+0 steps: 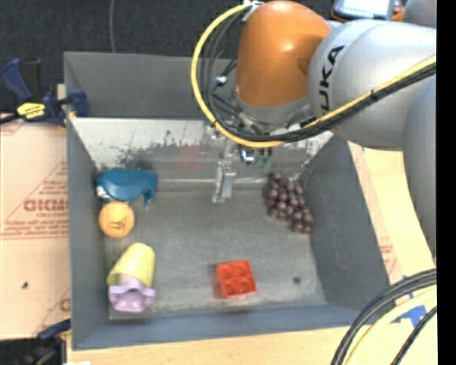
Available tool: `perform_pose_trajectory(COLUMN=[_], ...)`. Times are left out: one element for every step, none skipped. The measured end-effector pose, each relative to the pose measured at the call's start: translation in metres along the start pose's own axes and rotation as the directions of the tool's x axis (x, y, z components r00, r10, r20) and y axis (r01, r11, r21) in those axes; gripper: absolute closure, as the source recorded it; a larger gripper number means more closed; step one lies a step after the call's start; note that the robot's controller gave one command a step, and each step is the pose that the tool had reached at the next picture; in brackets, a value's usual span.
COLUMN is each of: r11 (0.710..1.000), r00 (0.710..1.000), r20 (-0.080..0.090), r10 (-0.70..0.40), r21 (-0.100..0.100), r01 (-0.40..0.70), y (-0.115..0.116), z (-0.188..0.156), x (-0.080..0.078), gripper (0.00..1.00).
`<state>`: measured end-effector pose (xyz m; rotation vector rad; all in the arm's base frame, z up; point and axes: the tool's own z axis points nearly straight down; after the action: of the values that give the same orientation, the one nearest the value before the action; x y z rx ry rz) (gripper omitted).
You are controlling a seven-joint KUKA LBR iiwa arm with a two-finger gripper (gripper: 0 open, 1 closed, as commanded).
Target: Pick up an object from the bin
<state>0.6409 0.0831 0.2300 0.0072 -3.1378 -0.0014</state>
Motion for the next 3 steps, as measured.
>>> perform_pose_trajectory(r11=[1.0, 0.998, 0.989], r00=[1.0, 0.998, 0.989], r20=[0.009, 0.015, 0.023], r10=[0.002, -0.069, -0.145], r21=[-0.001, 0.001, 0.001], r01=[-0.002, 0.069, 0.145], y=[-0.001, 0.081, 0.098], z=[-0.005, 0.134, 0.067], x=[-0.001, -0.013, 0.027], gripper=[0.0, 0.0, 0.0])
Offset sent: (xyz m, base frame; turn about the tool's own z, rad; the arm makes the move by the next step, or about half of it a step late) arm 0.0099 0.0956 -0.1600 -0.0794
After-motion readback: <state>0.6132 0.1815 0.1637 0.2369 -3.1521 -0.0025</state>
